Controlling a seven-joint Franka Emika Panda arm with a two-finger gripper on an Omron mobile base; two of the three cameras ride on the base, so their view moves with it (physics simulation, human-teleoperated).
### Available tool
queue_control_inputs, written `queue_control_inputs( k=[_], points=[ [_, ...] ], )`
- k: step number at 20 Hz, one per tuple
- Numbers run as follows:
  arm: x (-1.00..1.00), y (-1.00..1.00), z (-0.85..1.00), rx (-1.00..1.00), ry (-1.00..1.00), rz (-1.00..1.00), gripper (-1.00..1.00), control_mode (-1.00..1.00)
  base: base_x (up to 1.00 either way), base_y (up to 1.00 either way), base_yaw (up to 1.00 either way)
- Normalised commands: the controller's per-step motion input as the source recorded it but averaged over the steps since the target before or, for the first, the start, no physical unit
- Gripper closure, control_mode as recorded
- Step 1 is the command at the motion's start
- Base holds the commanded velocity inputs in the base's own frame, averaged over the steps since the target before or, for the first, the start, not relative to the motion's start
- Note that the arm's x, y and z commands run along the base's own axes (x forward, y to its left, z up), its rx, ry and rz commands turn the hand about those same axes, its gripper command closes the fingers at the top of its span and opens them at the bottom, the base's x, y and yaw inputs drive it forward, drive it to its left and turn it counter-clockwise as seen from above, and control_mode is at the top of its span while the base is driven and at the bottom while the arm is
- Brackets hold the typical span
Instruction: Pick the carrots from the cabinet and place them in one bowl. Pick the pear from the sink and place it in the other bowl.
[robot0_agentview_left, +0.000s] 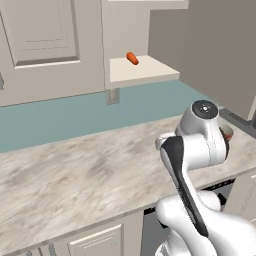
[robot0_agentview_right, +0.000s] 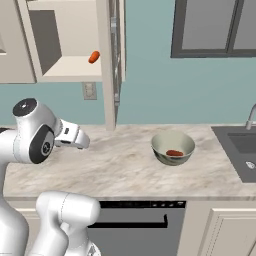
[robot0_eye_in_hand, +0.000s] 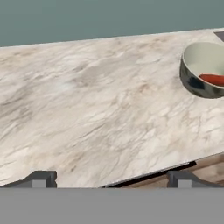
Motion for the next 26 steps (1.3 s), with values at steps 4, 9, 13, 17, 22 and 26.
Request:
queue_control_inputs(
  k=[4, 9, 13, 17, 22, 26],
  points=[
    [0.00, -0.02, 0.43, 0.11, -0.02, -0.01, -1.00, -1.00, 0.00, 0.00, 0.00],
    [-0.13, 0.08, 0.53, 0.05, -0.13, -0.01, -1.00, -1.00, 0.00, 0.00, 0.00],
    [-0.14, 0.19, 0.49, 0.00, -0.22, 0.00, -1.00, -1.00, 0.00, 0.00, 0.00],
    [-0.05, 0.08, 0.55, 0.00, -0.21, 0.00, -1.00, -1.00, 0.00, 0.00, 0.00],
    [0.00, 0.04, 0.60, 0.00, -0.18, 0.01, -1.00, -1.00, 0.00, 0.00, 0.00],
    [0.09, 0.01, 0.49, -0.02, -0.13, 0.12, -1.00, -1.00, 0.00, 0.00, 0.00]
  ],
)
